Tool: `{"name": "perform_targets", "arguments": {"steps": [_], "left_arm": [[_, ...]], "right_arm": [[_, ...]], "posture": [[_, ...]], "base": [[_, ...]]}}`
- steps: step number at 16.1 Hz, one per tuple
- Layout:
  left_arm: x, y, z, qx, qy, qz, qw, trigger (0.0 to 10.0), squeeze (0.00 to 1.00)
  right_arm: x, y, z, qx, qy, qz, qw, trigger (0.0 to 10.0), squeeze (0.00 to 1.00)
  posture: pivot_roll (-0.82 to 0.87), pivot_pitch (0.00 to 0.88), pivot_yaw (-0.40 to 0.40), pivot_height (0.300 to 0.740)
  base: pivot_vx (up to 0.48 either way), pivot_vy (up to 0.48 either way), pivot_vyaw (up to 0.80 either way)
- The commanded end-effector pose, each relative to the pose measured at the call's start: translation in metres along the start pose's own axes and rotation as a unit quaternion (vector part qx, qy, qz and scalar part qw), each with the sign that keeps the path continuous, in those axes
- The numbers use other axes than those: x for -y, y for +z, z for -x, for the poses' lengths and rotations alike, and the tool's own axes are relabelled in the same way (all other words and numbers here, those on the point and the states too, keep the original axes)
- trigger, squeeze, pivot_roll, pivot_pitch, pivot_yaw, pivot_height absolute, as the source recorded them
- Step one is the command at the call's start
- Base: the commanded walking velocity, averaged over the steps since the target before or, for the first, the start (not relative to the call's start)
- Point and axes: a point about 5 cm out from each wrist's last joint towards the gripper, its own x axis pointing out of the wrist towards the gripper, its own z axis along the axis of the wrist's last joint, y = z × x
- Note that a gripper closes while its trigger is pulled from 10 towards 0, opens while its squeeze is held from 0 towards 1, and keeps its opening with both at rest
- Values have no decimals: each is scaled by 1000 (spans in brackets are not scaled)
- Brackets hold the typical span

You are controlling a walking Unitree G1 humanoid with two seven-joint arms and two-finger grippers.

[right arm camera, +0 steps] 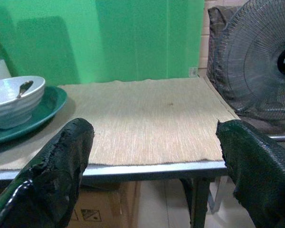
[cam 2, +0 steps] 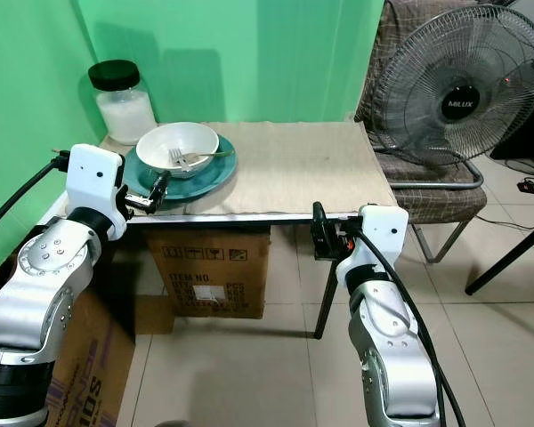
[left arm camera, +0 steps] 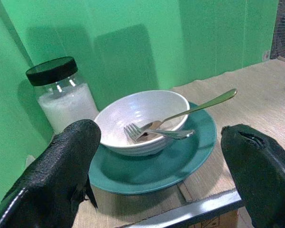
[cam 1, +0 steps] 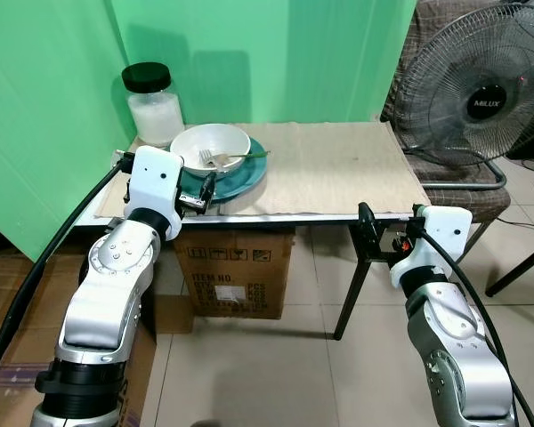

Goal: Setting the table

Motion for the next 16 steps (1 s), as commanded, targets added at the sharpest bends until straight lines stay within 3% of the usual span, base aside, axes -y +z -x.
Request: {"name": "perform_targets", "arguments": {"steps": [1,8,16], "left_arm": [[-2,4,-2,4,5,3,1000,10000,0],[-2,6,-3,8,2,2,1000,10000,0],[1,6,-4,9,-6,2,1000,10000,0]], "right_arm": [[1,1,-4,1,1,-3,1000,10000,0],[3,5,-7,13,-4,-7,1000,10000,0],[8,14,-12,34,-9,-10,999,10000,0]], "posture": [[114,0,-4,740],[110,0,0,740],[108,0,-5,740]], "base": [[262,0,0],[281,0,757],[277,0,0]]}}
